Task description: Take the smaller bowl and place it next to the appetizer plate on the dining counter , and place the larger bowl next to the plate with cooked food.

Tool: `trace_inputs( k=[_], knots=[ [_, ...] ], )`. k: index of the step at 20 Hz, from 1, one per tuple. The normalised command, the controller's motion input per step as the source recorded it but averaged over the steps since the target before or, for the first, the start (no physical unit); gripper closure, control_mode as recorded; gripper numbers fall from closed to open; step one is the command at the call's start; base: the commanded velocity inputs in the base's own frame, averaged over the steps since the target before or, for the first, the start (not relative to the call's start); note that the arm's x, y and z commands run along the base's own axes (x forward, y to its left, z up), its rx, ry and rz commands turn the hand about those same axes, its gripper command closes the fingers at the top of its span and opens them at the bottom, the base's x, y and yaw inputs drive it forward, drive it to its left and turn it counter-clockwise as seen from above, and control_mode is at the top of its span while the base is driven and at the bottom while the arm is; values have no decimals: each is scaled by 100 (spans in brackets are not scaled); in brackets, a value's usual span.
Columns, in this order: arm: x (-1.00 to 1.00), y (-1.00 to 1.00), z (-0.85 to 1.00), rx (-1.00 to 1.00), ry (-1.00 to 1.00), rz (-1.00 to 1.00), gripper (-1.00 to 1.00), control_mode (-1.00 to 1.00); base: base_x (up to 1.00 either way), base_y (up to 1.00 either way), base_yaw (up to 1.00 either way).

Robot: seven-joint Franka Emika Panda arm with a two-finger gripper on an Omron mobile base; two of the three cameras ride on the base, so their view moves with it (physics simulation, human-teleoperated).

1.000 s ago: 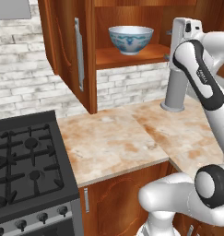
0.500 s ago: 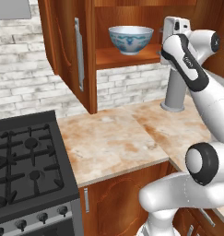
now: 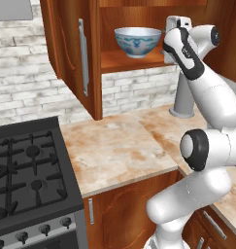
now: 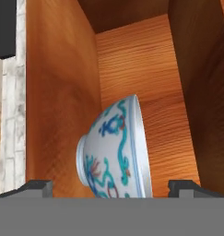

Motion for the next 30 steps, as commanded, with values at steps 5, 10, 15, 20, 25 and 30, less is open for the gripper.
trace_inputs(
  k=[5,10,15,20,25,30],
  knots=[
    [35,0,0,0,0,1,-100,-100,0,0,0],
    [30,0,-1,0,1,3,-100,-100,0,0,0],
    [40,16,0,-1,1,7,-100,-100,0,0,0],
    [28,2,-1,0,0,6,-100,-100,0,0,0],
    [35,0,-7,-2,0,1,-100,-100,0,0,0],
    [27,0,-5,-4,3,0,-100,-100,0,0,0]
  ],
)
